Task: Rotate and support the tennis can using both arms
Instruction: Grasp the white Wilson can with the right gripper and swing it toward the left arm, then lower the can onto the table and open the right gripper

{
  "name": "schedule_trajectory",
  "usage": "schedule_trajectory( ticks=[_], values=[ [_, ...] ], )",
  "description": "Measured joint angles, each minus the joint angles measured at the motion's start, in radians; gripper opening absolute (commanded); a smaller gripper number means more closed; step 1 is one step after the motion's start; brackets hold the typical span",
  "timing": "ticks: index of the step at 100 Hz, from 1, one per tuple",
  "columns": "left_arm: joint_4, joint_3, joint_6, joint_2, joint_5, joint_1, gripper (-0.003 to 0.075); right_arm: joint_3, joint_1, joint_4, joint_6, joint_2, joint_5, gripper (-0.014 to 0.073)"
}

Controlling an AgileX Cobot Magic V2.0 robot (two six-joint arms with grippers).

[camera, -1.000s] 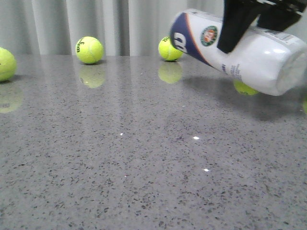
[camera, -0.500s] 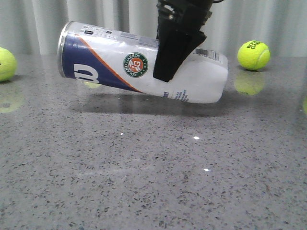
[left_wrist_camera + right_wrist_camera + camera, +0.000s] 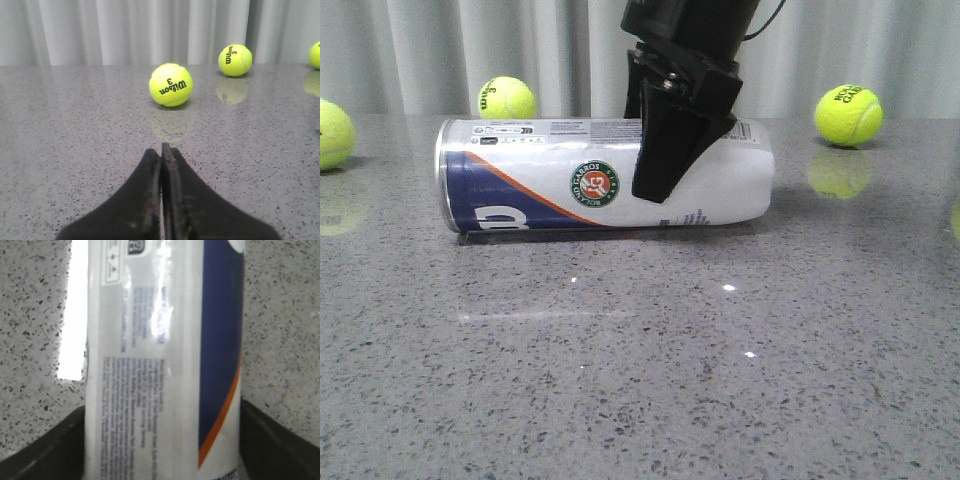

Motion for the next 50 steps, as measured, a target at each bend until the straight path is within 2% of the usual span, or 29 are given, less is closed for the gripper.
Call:
schedule_trajectory(
  ticks=[31, 50],
  values=[
    [0.0, 0.0, 0.0, 0.0, 0.0, 0.0, -0.002, 0.0, 0.0, -0.004, -0.006, 0.007, 0.003, 0.0654],
    [0.0, 0.0, 0.0, 0.0, 0.0, 0.0, -0.002, 0.0, 0.0, -0.008, -0.004, -0.067, 0.013, 0.0654]
  ],
)
